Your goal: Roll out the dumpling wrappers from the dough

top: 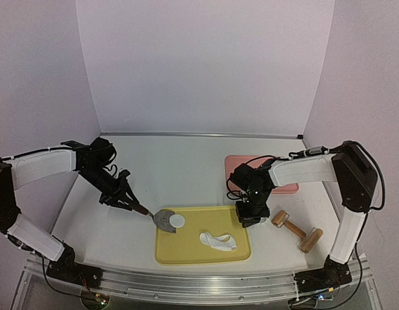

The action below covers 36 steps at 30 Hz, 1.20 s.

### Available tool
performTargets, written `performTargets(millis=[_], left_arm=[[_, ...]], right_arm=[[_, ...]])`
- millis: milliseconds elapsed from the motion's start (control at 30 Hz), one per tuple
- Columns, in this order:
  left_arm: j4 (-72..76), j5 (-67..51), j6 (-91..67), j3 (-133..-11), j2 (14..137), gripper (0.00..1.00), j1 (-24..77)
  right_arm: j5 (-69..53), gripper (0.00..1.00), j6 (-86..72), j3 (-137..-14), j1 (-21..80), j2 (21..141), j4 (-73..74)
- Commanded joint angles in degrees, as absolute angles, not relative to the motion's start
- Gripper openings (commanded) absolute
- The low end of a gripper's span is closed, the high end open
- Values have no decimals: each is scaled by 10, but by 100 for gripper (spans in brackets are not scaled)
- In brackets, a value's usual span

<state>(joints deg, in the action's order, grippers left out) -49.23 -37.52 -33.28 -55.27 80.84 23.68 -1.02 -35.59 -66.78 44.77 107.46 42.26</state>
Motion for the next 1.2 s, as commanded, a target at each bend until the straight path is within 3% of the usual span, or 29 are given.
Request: performTargets(millis=[0,733,1167], left_arm=[[-469,-369,-337,-532,802,0,237],[-310,-406,-338,-411,803,0,237],[-124,-439,-360,-294,810,0,235]], right_arm=[[-21,0,-350,-677,456,1102,412],[-47,0,-360,-696,456,1119,406],[-59,0,-372,-707,459,1122,407]])
